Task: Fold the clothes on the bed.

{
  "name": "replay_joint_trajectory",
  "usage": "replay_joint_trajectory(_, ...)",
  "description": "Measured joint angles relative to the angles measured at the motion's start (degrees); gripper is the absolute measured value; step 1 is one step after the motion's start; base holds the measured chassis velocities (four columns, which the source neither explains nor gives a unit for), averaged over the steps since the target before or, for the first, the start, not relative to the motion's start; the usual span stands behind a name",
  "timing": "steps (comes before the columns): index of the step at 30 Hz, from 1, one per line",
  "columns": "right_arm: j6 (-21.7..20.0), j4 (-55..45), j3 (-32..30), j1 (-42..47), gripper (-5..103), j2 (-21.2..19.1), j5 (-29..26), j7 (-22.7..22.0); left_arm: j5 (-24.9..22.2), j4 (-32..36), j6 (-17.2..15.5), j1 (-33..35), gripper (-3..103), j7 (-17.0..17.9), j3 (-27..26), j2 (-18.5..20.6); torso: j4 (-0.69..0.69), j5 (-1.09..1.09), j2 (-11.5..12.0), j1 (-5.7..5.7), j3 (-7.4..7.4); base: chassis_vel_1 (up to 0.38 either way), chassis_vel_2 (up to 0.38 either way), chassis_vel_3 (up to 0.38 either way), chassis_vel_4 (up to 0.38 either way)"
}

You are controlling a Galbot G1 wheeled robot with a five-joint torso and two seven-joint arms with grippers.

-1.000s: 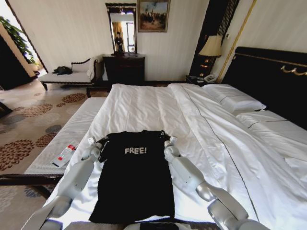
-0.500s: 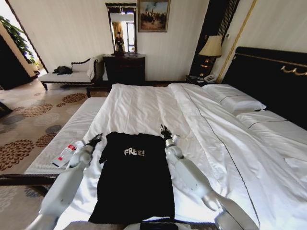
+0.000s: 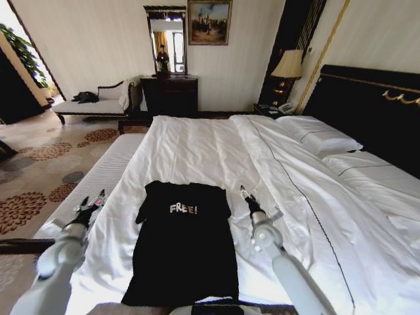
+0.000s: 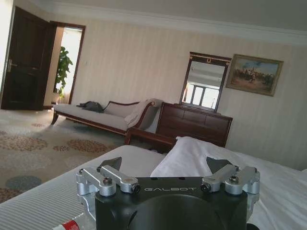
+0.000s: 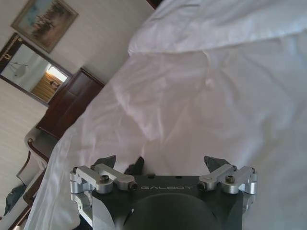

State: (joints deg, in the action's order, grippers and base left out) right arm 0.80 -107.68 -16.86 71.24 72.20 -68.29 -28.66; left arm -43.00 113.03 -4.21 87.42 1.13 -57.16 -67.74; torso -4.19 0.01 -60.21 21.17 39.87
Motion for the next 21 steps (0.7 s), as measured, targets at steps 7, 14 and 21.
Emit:
replay_joint_trajectory(7,-0.9,0.3,-1.3,0.8,100,5.0,-3.7,-0.6,9.4,0.1,8.6,5.2,100,-3.2,0.6,-6.0,0.0,-0.02,0.0,0.02,0.01,0.0,0.0,0.0,0.0)
replay_joint_trajectory(14,-0.9,3.7,-1.8,-0.7,100,7.3,-3.7,0.1,6.3,-0.1,10.1,7.9,100,-3.7,0.9,-10.5,0.01,-0.02,0.0,0.01,0.02,0.0,0.0,0.0,0.0)
replay_joint_trajectory(21,-0.9,3.5,-0.9,0.2,100,9.7,-3.7,-0.2,4.4,0.5,9.4,7.3,100,-3.1,-1.3,-9.8,0.0,-0.01,0.0,0.03,0.02,0.0,0.0,0.0,0.0)
